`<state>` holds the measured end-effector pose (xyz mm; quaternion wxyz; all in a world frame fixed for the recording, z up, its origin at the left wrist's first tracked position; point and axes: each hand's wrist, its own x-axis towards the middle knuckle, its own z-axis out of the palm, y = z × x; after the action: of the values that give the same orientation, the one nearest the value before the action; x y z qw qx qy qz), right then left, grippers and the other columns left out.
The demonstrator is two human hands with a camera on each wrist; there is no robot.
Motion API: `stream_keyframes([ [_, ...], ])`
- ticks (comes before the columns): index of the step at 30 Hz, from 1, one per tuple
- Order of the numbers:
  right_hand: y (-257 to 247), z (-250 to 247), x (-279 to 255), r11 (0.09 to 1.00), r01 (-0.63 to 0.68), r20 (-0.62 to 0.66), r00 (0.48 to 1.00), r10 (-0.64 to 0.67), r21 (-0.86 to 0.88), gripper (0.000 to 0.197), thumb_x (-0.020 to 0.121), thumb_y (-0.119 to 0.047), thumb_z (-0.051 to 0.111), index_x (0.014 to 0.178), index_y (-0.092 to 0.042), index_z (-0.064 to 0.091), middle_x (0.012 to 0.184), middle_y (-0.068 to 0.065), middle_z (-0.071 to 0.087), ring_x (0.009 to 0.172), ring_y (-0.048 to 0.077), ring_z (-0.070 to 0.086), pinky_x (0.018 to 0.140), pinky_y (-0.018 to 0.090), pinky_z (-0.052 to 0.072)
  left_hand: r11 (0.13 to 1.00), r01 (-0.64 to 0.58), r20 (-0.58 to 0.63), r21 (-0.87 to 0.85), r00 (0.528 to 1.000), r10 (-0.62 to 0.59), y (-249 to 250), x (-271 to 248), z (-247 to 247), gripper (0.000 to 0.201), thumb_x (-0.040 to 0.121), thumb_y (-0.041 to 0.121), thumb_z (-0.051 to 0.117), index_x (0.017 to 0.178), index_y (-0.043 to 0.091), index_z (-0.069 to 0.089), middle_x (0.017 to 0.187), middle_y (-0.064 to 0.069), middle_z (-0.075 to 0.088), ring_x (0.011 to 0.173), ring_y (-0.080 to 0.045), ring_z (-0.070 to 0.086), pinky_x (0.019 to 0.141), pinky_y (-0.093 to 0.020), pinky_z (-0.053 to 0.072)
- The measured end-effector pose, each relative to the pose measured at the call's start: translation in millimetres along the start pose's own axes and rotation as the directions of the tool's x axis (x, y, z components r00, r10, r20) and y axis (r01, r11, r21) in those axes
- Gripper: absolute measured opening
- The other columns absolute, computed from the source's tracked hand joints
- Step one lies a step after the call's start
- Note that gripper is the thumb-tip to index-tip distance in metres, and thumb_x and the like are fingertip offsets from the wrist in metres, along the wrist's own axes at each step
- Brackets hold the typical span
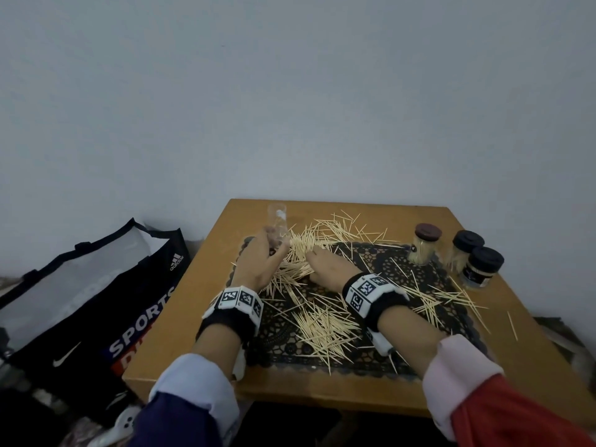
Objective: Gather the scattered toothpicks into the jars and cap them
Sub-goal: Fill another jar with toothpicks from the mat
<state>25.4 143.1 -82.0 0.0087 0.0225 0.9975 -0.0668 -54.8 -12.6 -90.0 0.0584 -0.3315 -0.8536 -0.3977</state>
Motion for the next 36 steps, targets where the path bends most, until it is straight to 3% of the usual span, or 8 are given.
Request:
stream_keyframes([
  [8,7.8,-3.4,-0.5,0.990,-0.095,-0.039,0.995,0.091,-0.103,0.029,0.099,-0.012,0.037,0.127,-0.006,0.040,0.122,0.013,0.058,0.109,0.030,0.054,0.097,0.043,0.036,1.000,-0.003,0.004,-0.018,1.000,0.003,2.9,-1.2,0.4,0.043,0.099,0.050,0.044,0.114,0.011,0.049,0.101,-0.001,0.064,0.088,-0.015,0.061,0.081,-0.033,0.051],
  [15,9.7,2.7,1.9,0.981,-0.089,0.006,0.996,0.091,-0.173,0.039,0.093,0.003,0.042,0.131,-0.003,0.038,0.125,0.015,0.055,0.114,0.029,0.050,0.100,0.042,0.037,1.000,0.004,0.059,-0.014,0.998,-0.003,2.2,-1.3,1.9,0.037,0.100,0.050,0.039,0.103,0.014,0.047,0.089,0.007,0.057,0.075,0.001,0.050,0.065,-0.021,0.038],
  [20,11.3,0.9,4.3,0.975,-0.146,-0.063,0.989,0.137,-0.168,0.035,0.092,-0.001,0.043,0.127,-0.005,0.044,0.132,0.013,0.052,0.122,0.028,0.045,0.101,0.042,0.036,0.999,0.016,0.106,-0.032,0.994,-0.013,-7.2,2.3,6.5,0.036,0.097,0.055,0.042,0.099,0.018,0.042,0.085,0.005,0.056,0.067,-0.007,0.049,0.066,-0.031,0.046],
  [23,14.9,-1.4,2.9,0.967,-0.198,-0.177,0.970,0.169,-0.160,0.034,0.092,-0.004,0.045,0.126,-0.007,0.045,0.132,0.010,0.049,0.122,0.026,0.042,0.104,0.042,0.033,0.999,-0.030,0.143,0.032,0.989,0.025,-14.8,6.7,9.3,0.049,0.086,0.059,0.049,0.116,0.021,0.042,0.098,0.007,0.059,0.079,-0.007,0.058,0.074,-0.037,0.054],
  [25,16.3,-2.5,2.1,0.963,-0.219,-0.230,0.956,0.180,-0.157,0.033,0.093,-0.006,0.045,0.126,-0.008,0.046,0.132,0.009,0.048,0.123,0.025,0.041,0.105,0.043,0.032,0.994,-0.061,0.122,0.086,0.991,0.050,-17.5,8.8,11.1,0.043,0.082,0.052,0.049,0.114,0.022,0.045,0.103,0.008,0.058,0.083,-0.010,0.059,0.074,-0.039,0.055],
  [29,15.3,-6.0,2.5,0.979,-0.194,-0.263,0.949,0.172,-0.062,0.024,0.097,-0.009,0.045,0.121,-0.011,0.046,0.107,0.002,0.062,0.101,0.021,0.056,0.107,0.047,0.032,0.959,-0.080,0.062,0.273,0.996,0.066,-20.9,10.3,11.4,0.032,0.084,0.034,0.059,0.115,0.024,0.053,0.102,0.008,0.053,0.095,-0.015,0.055,0.088,-0.038,0.048],
  [32,12.1,-9.9,1.0,0.994,-0.104,-0.248,0.963,0.106,0.023,0.026,0.102,-0.017,0.041,0.125,-0.007,0.043,0.090,0.000,0.065,0.088,0.020,0.061,0.109,0.045,0.031,0.938,-0.067,0.039,0.341,0.998,0.057,-22.3,8.7,10.9,0.030,0.088,0.037,0.062,0.114,0.021,0.057,0.105,0.006,0.055,0.100,-0.017,0.053,0.093,-0.035,0.039],
  [36,9.1,-13.4,-2.8,1.000,-0.010,-0.165,0.986,0.014,0.029,0.020,0.103,-0.017,0.039,0.121,-0.009,0.043,0.070,-0.011,0.044,0.069,0.013,0.046,0.096,0.037,0.038,0.943,-0.061,0.049,0.327,0.998,0.047,-20.3,9.2,10.3,0.031,0.088,0.041,0.064,0.111,0.022,0.058,0.103,0.005,0.055,0.097,-0.018,0.052,0.091,-0.038,0.043],
])
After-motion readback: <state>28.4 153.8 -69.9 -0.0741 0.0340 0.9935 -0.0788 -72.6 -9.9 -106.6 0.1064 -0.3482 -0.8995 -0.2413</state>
